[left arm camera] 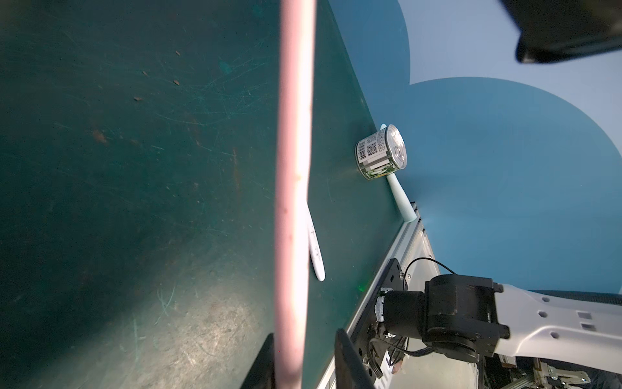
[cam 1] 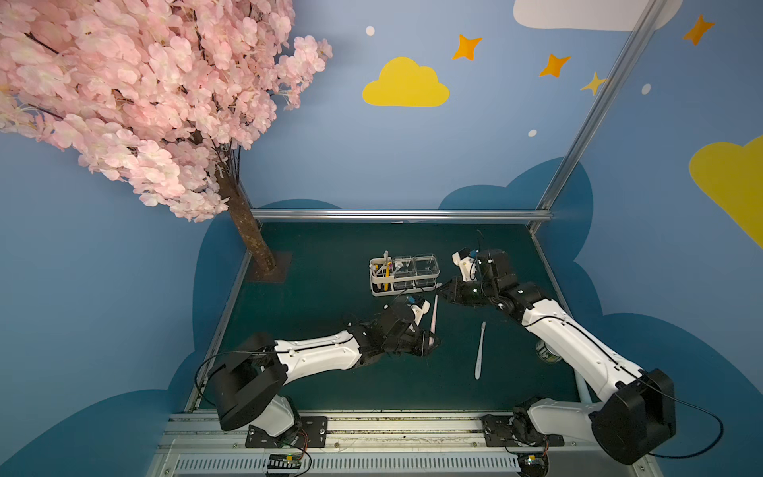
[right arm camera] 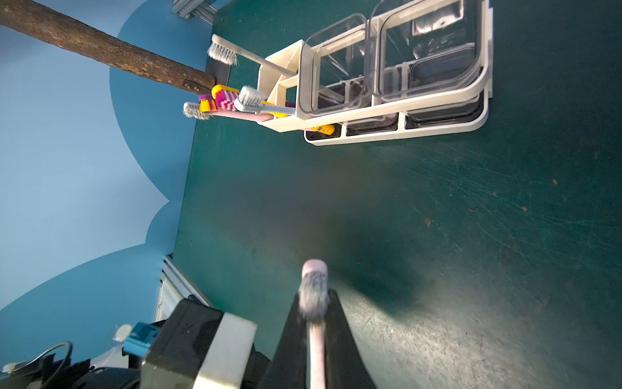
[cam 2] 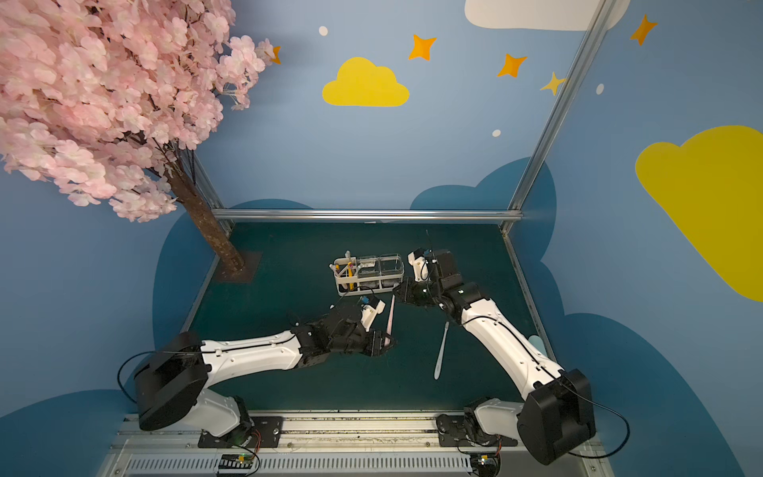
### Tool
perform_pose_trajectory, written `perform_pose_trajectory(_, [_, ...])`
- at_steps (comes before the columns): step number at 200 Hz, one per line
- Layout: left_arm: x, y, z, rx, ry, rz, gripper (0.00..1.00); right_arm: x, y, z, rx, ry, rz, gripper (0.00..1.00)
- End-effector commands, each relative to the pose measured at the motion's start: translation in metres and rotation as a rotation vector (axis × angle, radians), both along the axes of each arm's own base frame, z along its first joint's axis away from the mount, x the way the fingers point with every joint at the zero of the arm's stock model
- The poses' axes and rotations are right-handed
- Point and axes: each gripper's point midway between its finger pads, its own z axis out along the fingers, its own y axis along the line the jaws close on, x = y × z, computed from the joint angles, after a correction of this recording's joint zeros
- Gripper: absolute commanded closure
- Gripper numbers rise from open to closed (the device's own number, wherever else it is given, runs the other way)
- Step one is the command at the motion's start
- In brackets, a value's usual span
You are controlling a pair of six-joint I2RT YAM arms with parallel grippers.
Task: Place the toothbrush into the toothbrush holder
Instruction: Pick up the toothbrush from the center of the board.
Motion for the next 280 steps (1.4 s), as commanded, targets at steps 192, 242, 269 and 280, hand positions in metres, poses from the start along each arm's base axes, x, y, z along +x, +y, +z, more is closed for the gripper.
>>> perform_pose_trajectory(192, [0.001, 0.001, 0.005, -0.006, -0.009, 0.007, 0.87, -0.001, 0.000, 0.006, 0.047, -0.009, -0.035, 1.00])
perform_pose_trajectory(242, [0.001, 0.003, 0.003, 0.005, -0.011, 0.015, 0.88, -0.003, -0.001, 0.004, 0.049, -0.006, -0.034, 1.00])
perform_pose_trajectory(269, [0.002, 0.005, 0.004, 0.011, -0.018, 0.018, 0.92, -0.004, -0.001, 0.003, 0.051, -0.001, -0.034, 1.00])
perform_pose_trajectory(280, [0.002, 0.006, 0.005, 0.015, -0.023, 0.019, 0.93, -0.004, -0.001, 0.003, 0.051, 0.001, -0.035, 1.00])
